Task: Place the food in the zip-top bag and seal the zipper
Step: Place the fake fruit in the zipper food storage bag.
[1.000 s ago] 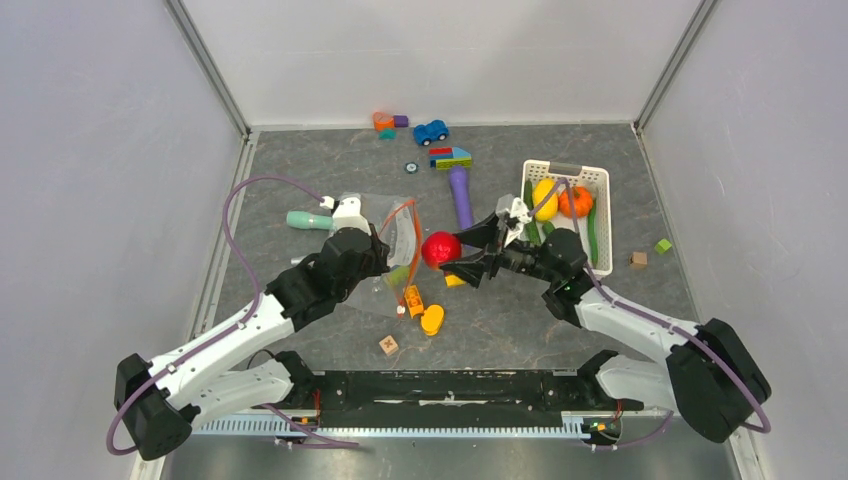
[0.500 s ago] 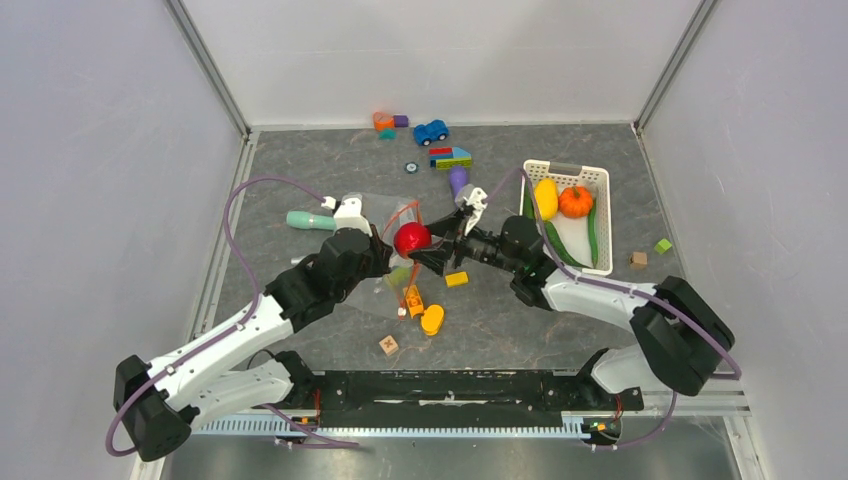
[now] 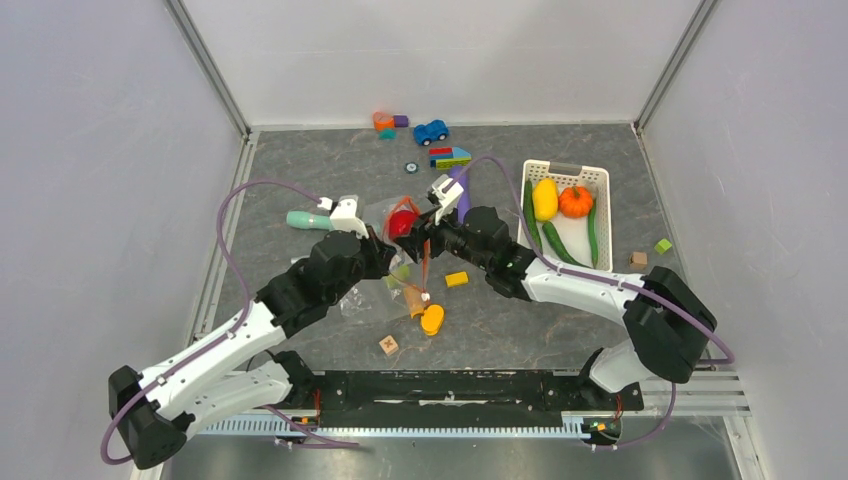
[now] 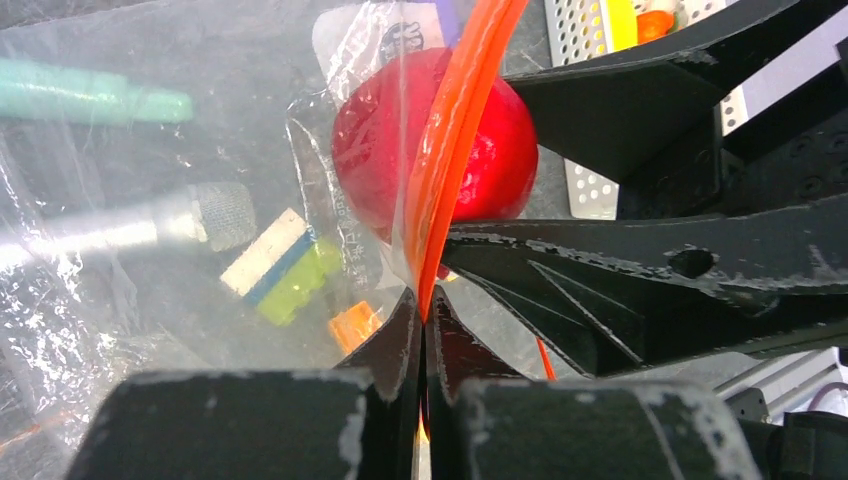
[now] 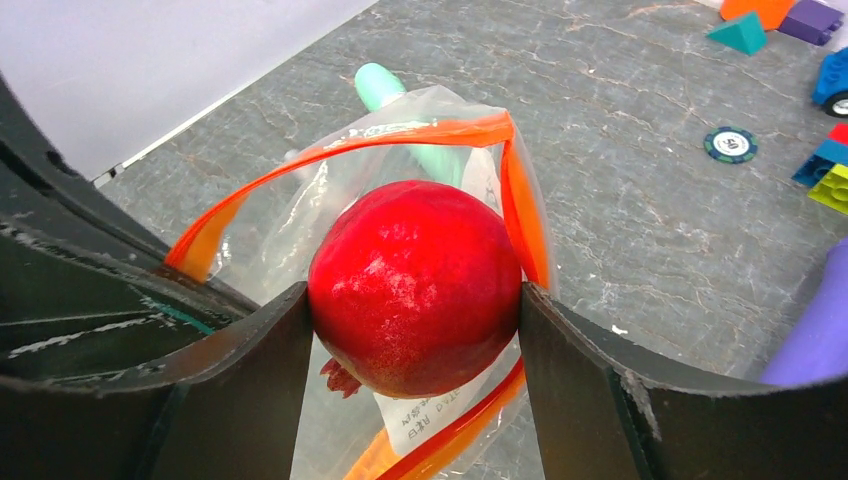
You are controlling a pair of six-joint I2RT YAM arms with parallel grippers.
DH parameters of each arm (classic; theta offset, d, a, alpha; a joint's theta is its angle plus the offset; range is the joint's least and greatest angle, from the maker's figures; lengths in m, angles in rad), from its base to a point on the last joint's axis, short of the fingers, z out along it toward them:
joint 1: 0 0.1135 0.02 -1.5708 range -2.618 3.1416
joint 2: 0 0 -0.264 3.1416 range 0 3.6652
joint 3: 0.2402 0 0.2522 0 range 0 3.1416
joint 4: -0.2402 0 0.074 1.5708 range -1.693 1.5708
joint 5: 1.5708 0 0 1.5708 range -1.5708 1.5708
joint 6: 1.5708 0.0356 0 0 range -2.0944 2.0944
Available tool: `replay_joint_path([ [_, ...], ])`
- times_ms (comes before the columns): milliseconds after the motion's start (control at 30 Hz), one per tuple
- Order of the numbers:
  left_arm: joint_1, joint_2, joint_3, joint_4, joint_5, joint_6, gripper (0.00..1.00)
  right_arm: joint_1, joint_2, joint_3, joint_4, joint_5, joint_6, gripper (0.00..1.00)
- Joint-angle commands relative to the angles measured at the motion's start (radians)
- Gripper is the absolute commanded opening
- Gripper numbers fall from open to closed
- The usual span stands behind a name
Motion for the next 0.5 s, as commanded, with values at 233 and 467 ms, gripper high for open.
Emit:
replay_joint_path([
  [233,0.006,-0.075,-0.019,0.051,0.007,0.01,0.02,0.014,-0.046,0.037,-0.044,0.078,-0.008,0.92],
  [467,0.006,-0.076,-0.018,0.035,-0.032,-0.001,0.02,0.014,-0.079,0.029,-0.02,0.018,-0.002,0.98],
])
